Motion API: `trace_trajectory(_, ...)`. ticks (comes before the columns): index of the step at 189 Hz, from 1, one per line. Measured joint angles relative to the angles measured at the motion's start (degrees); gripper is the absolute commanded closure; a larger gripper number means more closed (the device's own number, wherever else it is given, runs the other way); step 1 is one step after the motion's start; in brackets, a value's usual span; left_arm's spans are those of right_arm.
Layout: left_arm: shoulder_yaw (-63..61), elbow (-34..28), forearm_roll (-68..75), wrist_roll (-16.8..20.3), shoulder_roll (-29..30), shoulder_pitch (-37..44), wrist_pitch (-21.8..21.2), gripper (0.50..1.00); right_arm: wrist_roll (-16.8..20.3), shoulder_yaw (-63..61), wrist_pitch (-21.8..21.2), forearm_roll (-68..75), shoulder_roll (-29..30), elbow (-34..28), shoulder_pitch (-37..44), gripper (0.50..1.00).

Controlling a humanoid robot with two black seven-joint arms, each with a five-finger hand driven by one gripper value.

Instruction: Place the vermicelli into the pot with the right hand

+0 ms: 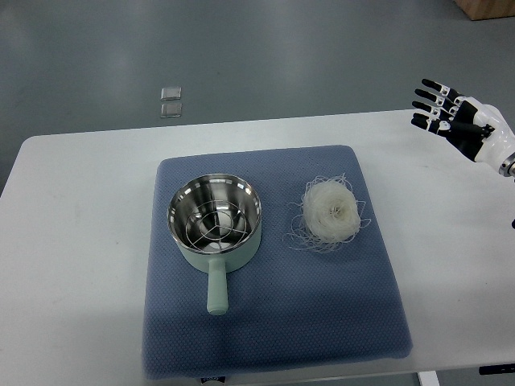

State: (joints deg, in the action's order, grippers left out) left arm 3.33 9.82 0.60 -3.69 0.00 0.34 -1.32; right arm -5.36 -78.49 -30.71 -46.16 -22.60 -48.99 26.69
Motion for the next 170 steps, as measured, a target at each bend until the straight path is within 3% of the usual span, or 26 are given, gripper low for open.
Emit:
trace_trajectory(86, 0.00, 0.03, 0.01, 0.00, 0.00, 0.01, 0.00, 0.500, 0.00, 0.44, -3.85, -8.12, -0.85, -3.15, 0.29, 0.570)
trace_trajectory(170, 0.00, 0.03, 0.02, 0.00, 0.00, 0.01, 0.00, 0.500, -0.99, 7.25, -4.30, -36.05, -4.39, -19.10, 1.53, 0.570)
